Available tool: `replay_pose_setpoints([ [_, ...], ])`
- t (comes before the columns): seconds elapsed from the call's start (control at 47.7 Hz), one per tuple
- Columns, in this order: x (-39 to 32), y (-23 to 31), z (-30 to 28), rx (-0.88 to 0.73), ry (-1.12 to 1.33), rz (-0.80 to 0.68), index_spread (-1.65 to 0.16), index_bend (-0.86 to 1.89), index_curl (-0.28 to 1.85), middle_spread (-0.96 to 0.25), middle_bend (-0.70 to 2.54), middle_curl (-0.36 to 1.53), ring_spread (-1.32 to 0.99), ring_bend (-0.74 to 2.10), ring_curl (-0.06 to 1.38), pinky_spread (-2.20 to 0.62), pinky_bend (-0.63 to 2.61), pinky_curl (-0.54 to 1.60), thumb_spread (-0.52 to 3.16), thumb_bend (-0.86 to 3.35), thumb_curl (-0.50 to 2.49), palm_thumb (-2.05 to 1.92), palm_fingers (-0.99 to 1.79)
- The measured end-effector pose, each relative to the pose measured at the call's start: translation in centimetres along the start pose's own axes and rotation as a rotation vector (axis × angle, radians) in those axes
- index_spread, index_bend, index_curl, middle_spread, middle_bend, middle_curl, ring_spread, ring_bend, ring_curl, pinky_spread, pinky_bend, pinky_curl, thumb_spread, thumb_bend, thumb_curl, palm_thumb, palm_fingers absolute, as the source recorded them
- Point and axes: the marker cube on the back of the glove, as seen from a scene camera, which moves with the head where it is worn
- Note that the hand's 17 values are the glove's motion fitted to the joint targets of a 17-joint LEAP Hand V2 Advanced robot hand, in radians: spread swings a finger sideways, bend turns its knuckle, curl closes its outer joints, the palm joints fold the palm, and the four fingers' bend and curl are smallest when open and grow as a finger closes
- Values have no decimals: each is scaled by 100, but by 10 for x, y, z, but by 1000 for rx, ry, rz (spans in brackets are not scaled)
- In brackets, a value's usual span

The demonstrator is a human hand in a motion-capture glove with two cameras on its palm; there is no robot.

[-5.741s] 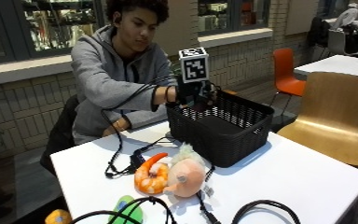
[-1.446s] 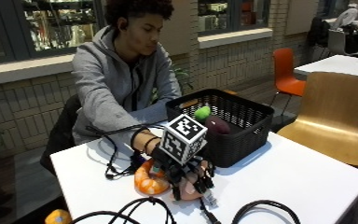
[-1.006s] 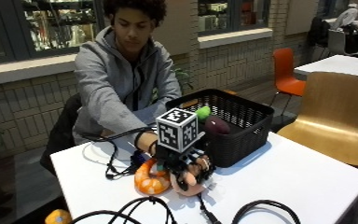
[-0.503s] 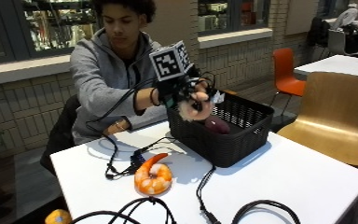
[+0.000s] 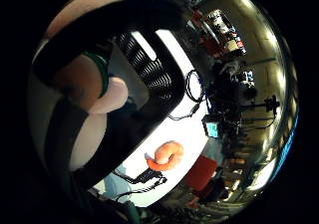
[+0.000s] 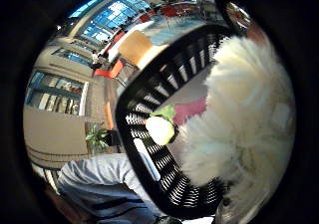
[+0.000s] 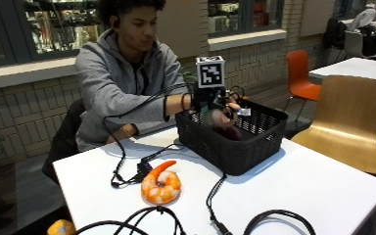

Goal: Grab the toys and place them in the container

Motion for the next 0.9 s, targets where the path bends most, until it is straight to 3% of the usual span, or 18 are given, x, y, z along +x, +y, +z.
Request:
replay_pose_setpoints([
  [0.147, -1, 1, 13, -153, 5, 5, -33, 63, 94, -16, 51, 65, -35, 87, 66, -7, 115, 43, 120, 23, 81, 73, 2],
  [0.189, 2, 2, 12, -189, 11, 14, -33, 55, 87, -9, 40, 61, -28, 60, 60, -3, 109, 42, 126, 14, 74, 56, -46],
  [0.272, 2, 10, -2, -186, -82, -40, -32, 22, 75, -3, 25, 54, -19, 34, 52, 1, 107, 39, 128, 2, 64, 38, -64],
  [0.377, 14, 24, -18, -153, -97, -7, -32, 7, 62, 1, 12, 47, -14, 15, 44, 3, 96, 35, 129, -3, 57, 28, -50],
  [0.545, 62, 64, -29, -130, 27, 36, -30, 7, 48, 3, 10, 40, -10, 13, 37, 5, 84, 32, 132, -2, 50, 23, -38],
  [0.754, 139, 124, -13, -179, -92, 272, -29, 9, 38, 4, 13, 34, -9, 16, 33, 6, 75, 30, 134, -1, 44, 21, -28],
  [0.901, 200, 156, 21, -329, -113, 452, -29, 9, 33, 3, 14, 32, -9, 17, 32, 6, 72, 30, 134, -1, 41, 21, -24],
])
